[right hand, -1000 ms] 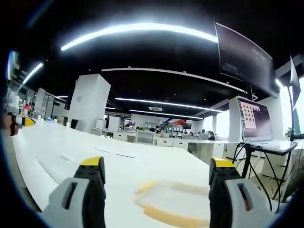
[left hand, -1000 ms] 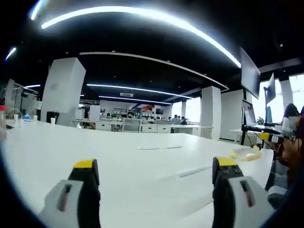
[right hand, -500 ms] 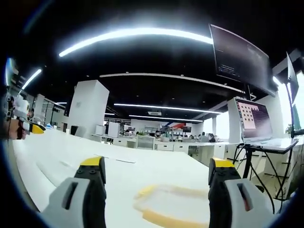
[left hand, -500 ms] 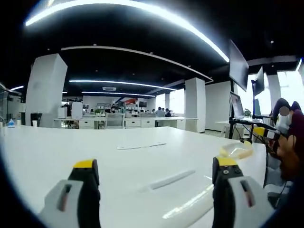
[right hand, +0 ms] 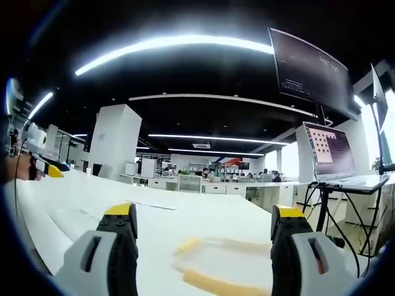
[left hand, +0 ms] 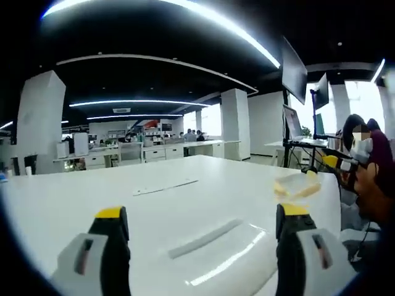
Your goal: Snap each plastic latch of the storage box into its locked position after aligning the lid with the box until every specified latch is closed and the lid sits flush.
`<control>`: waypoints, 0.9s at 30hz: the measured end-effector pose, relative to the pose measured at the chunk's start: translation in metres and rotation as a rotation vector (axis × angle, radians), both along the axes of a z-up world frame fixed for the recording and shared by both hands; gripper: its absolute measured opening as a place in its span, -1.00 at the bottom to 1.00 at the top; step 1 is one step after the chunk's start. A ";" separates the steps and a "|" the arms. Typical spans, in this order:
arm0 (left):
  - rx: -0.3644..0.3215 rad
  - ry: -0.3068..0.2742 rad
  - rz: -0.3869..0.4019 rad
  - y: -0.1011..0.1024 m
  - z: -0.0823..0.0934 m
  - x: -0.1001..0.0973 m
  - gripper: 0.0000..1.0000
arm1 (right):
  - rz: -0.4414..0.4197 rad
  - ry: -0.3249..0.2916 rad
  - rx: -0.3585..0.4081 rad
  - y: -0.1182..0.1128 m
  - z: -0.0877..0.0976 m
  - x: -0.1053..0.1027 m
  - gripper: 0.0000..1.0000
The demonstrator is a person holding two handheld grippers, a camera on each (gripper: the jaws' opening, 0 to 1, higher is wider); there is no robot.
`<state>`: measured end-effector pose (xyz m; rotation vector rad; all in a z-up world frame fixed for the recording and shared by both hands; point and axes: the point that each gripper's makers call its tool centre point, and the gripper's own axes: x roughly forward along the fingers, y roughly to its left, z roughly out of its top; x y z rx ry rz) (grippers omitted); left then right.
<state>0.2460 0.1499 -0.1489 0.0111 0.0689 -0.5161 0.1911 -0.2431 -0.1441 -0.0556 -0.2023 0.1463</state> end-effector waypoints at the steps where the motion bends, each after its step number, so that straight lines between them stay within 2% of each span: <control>1: -0.006 0.005 -0.006 -0.002 0.000 0.001 0.99 | 0.001 0.002 -0.001 0.000 -0.001 0.001 0.80; 7: -0.003 0.014 -0.032 -0.008 0.000 0.007 0.99 | -0.004 -0.006 0.003 -0.003 0.002 0.000 0.80; 12: -0.036 0.027 -0.055 -0.012 0.002 0.012 0.99 | -0.013 -0.009 0.006 -0.007 0.002 0.000 0.80; 17: -0.029 0.022 -0.064 -0.016 0.003 0.018 0.99 | -0.011 -0.012 0.005 -0.007 0.004 0.000 0.80; 23: -0.035 0.020 -0.071 -0.019 0.001 0.031 0.99 | 0.026 0.008 -0.013 0.002 -0.001 0.003 0.79; 27: -0.052 0.060 -0.090 -0.026 -0.008 0.037 0.99 | 0.073 0.011 -0.032 0.013 0.001 0.001 0.75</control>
